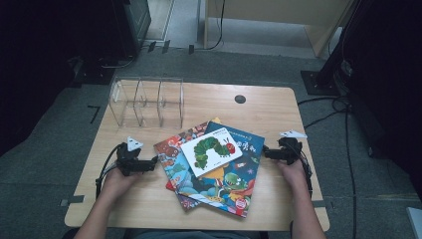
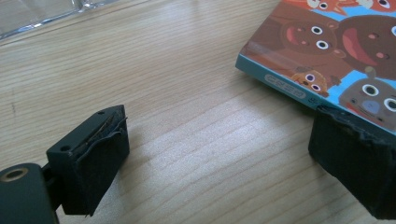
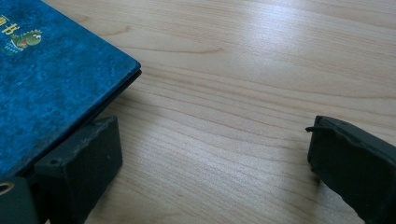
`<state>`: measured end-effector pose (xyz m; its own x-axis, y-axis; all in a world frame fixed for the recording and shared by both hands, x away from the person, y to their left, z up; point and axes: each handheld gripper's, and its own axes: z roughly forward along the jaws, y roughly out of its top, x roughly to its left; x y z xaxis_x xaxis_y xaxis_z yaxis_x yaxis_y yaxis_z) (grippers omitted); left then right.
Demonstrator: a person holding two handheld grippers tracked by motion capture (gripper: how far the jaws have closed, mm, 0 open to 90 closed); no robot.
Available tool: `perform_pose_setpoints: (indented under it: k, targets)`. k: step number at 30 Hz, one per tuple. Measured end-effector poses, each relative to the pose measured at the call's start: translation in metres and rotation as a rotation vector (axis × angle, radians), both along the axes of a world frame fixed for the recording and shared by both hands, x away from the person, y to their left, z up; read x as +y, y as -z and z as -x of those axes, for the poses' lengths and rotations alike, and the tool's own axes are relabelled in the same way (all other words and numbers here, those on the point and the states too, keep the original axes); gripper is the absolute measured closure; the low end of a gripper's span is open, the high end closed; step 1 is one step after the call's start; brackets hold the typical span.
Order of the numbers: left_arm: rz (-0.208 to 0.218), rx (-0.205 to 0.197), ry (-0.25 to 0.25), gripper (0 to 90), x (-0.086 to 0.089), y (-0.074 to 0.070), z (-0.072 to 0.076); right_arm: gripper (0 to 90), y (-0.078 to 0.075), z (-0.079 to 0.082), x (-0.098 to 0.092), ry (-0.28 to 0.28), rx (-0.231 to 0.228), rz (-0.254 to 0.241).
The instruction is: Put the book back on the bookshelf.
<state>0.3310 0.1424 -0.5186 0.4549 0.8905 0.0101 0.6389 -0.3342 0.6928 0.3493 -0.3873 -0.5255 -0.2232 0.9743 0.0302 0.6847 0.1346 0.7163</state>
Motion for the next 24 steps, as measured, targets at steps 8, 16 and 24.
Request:
perform_pose_setpoints:
  k: [8,16,24]
  targets:
    - [-0.013,0.019,0.002,7.7,0.002,-0.003,0.0,13.7,-0.002,0.002,0.0,-0.029,-0.009,-0.004]
    - [0.024,0.11,0.062,20.4,0.01,-0.016,-0.001,31.7,-0.012,0.005,-0.002,-0.052,0.015,-0.046]
    - [0.022,0.1,0.123,45.2,0.005,-0.035,0.005,45.2,-0.033,0.016,0.007,-0.103,-0.001,-0.123]
